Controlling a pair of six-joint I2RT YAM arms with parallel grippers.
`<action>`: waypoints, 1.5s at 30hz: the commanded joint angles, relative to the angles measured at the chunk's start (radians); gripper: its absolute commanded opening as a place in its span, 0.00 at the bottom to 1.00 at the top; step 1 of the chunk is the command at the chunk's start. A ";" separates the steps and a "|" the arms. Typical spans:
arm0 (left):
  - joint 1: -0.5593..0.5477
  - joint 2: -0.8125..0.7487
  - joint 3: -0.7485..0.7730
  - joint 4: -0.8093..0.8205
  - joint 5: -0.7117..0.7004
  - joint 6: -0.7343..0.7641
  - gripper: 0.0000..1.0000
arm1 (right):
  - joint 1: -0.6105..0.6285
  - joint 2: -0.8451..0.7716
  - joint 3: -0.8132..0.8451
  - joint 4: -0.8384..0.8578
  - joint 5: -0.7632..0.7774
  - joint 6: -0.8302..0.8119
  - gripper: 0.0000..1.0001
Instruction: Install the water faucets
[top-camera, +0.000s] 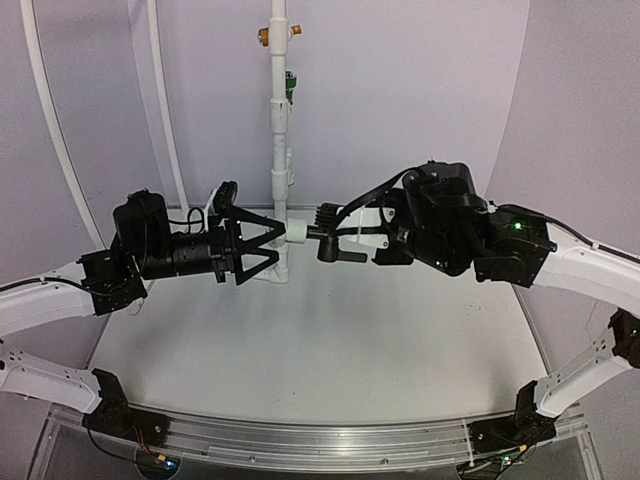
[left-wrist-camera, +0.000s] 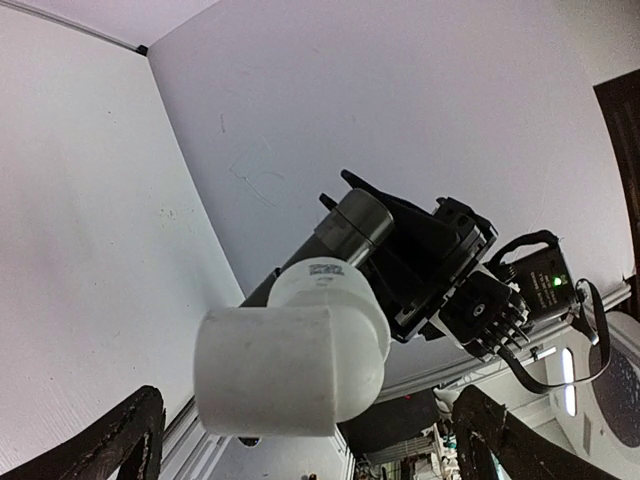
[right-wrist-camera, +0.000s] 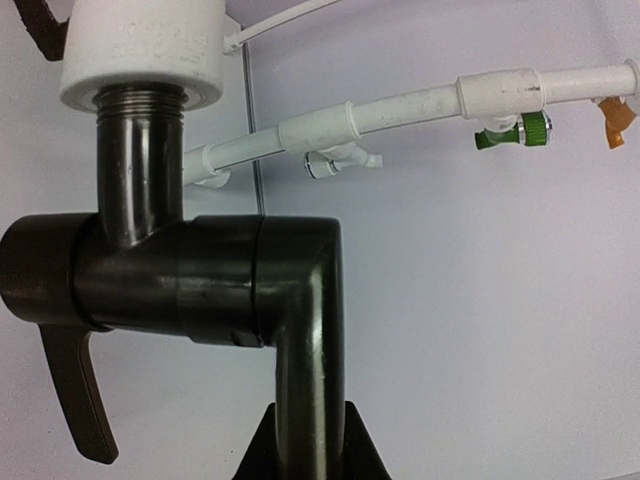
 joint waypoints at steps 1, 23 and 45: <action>0.021 0.030 0.053 0.088 0.077 -0.058 1.00 | -0.021 -0.021 0.060 0.028 -0.006 0.099 0.00; 0.050 0.074 0.073 0.202 0.118 -0.084 1.00 | -0.018 -0.038 0.031 0.028 -0.038 0.053 0.00; 0.054 0.014 0.131 0.124 0.169 0.175 1.00 | 0.012 -0.042 0.011 -0.037 -0.101 0.029 0.00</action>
